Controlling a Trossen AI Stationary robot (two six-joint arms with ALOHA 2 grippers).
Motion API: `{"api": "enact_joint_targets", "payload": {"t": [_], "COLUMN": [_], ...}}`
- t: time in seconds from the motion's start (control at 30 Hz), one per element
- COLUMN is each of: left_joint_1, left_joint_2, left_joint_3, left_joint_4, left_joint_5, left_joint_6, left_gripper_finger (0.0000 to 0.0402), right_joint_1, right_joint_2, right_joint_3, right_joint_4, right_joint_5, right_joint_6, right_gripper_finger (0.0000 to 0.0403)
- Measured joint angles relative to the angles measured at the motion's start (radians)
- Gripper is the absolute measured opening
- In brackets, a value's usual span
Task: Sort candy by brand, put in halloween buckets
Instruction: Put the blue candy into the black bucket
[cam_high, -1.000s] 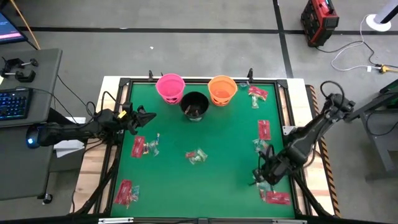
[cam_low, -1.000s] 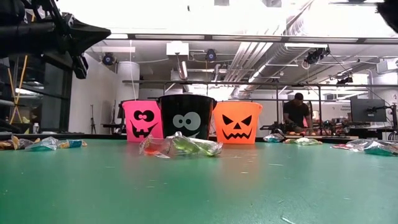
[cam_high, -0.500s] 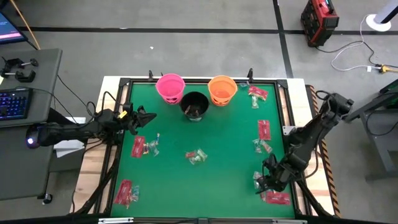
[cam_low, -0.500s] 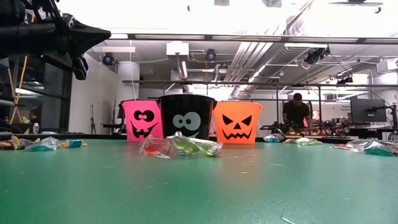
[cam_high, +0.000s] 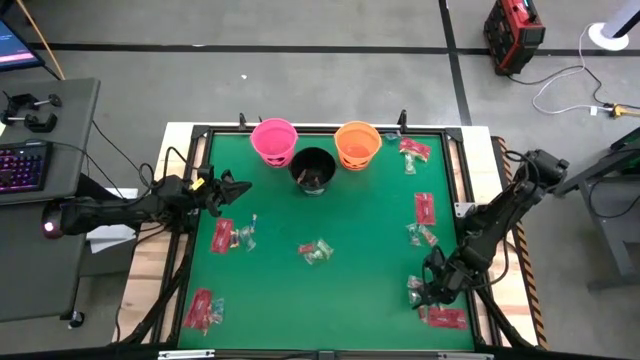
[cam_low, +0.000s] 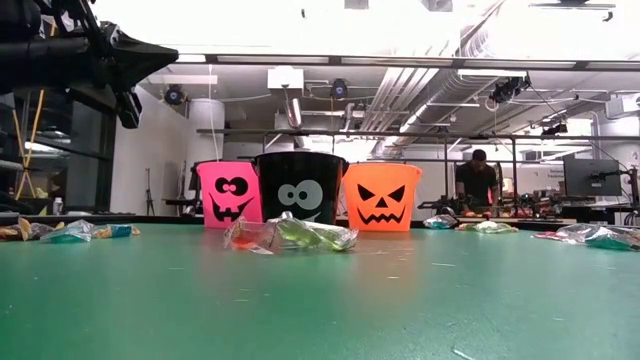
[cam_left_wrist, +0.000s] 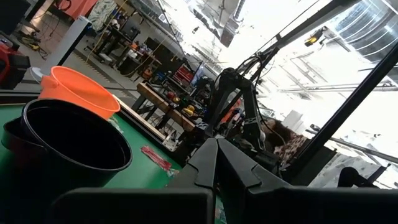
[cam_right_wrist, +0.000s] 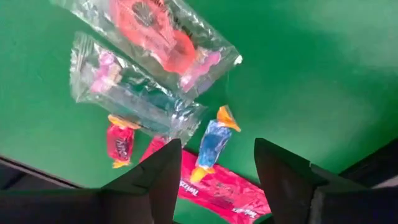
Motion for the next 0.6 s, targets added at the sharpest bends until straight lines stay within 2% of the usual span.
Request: {"api": "enact_joint_targets", "payload": {"t": [0.13, 0.4, 0.5, 0.6], "left_joint_1": [0.000, 0.000, 0.000, 0.000], "left_joint_2": [0.000, 0.000, 0.000, 0.000], "left_joint_3": [0.000, 0.000, 0.000, 0.000], "left_joint_4": [0.000, 0.000, 0.000, 0.000], "left_joint_5": [0.000, 0.000, 0.000, 0.000], "left_joint_6": [0.000, 0.000, 0.000, 0.000], "left_gripper_finger": [0.0000, 0.0000, 0.0000, 0.0000], "right_joint_1": [0.000, -0.001, -0.001, 0.000], "right_joint_2": [0.062, 0.147, 0.146, 0.151], "right_joint_3": [0.000, 0.008, 0.018, 0.066], "right_joint_4": [0.018, 0.055, 0.021, -0.080], "right_joint_5": [-0.052, -0.073, -0.076, -0.068], "right_joint_6": [-0.034, -0.013, -0.028, -0.101], "right_gripper_finger": [0.0192, 0.0188, 0.0143, 0.0046]}}
